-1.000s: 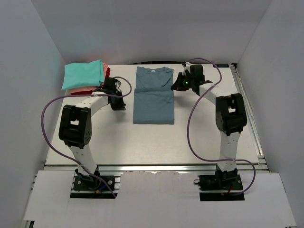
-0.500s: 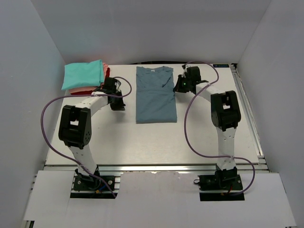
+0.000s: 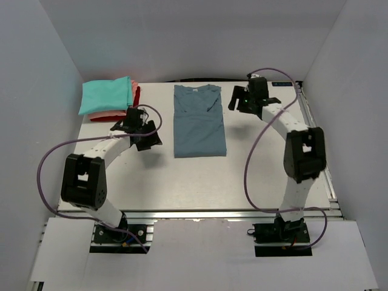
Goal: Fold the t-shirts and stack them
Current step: Grab one side of the 2/3 rectangular tshirt with both arms
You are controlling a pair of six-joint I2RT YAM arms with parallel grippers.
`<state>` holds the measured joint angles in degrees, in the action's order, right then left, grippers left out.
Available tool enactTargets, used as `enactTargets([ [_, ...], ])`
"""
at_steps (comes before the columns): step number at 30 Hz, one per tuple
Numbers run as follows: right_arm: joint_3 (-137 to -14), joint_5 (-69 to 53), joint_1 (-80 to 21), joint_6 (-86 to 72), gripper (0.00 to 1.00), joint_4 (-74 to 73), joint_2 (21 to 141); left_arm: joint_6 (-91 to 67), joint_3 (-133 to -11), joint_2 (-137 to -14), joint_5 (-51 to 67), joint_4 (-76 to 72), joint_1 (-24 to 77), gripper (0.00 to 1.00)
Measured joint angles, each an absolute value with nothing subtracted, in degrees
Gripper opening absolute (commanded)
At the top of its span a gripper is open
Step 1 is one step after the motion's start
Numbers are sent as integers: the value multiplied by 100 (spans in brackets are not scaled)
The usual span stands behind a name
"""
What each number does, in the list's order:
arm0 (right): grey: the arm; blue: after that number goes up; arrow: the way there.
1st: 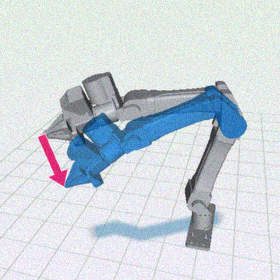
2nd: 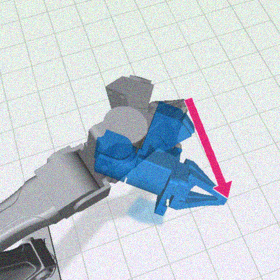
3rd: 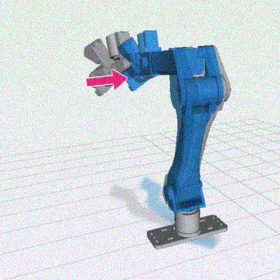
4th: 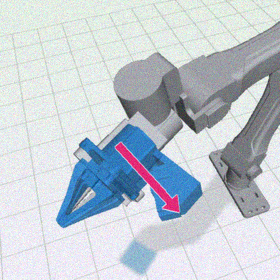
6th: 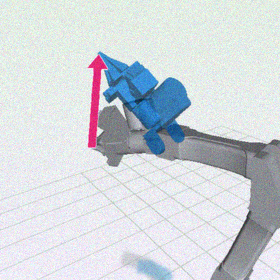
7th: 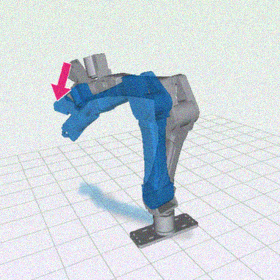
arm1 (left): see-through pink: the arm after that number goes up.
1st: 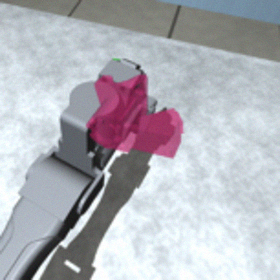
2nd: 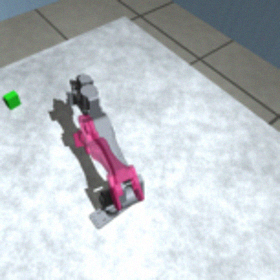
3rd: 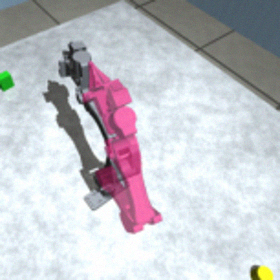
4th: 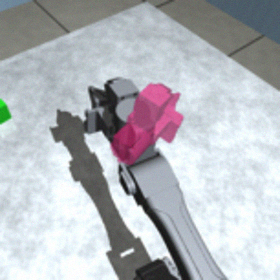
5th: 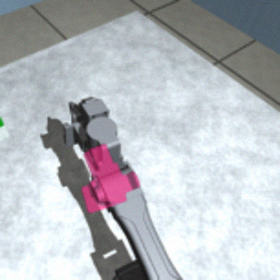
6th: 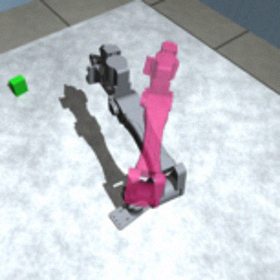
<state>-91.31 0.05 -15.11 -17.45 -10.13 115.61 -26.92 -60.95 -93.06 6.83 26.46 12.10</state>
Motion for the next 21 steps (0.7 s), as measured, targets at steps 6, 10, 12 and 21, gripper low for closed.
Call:
enactTargets([
  [6,-6888,-368,-1520,-2285,75,-1090,9389,-3356,-5284,-8497,635,2040,1350,67],
  [10,-5544,-650,-1651,-2753,81,-976,8700,-3852,-5011,-8420,390,1629,1824,70],
  [12,-4960,-733,-1750,-3000,82,-945,8525,-4136,-4803,-8420,237,1391,2106,71],
  [21,-4034,-849,-2071,-3826,74,-342,8449,-5304,-4038,-8427,-731,548,2917,70],
])
